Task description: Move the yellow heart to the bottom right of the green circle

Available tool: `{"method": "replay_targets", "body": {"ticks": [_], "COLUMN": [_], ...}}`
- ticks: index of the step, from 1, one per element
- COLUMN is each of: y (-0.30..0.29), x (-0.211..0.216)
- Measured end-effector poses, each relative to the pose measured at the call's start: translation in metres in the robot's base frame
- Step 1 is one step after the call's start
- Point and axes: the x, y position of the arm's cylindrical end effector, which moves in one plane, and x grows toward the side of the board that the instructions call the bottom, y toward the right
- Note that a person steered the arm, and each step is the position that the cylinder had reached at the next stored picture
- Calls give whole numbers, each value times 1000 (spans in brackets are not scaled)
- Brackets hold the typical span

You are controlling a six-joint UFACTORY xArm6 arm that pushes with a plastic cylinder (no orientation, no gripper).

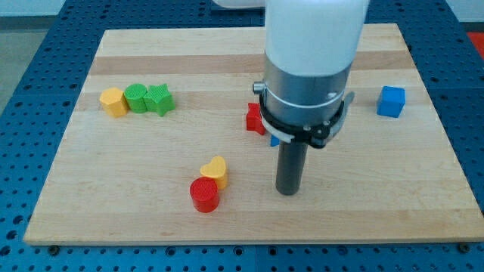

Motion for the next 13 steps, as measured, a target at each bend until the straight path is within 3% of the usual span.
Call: {"method": "replay_targets", "body": {"ticks": [6, 13], "y": [-106, -67], "x": [11, -41]}}
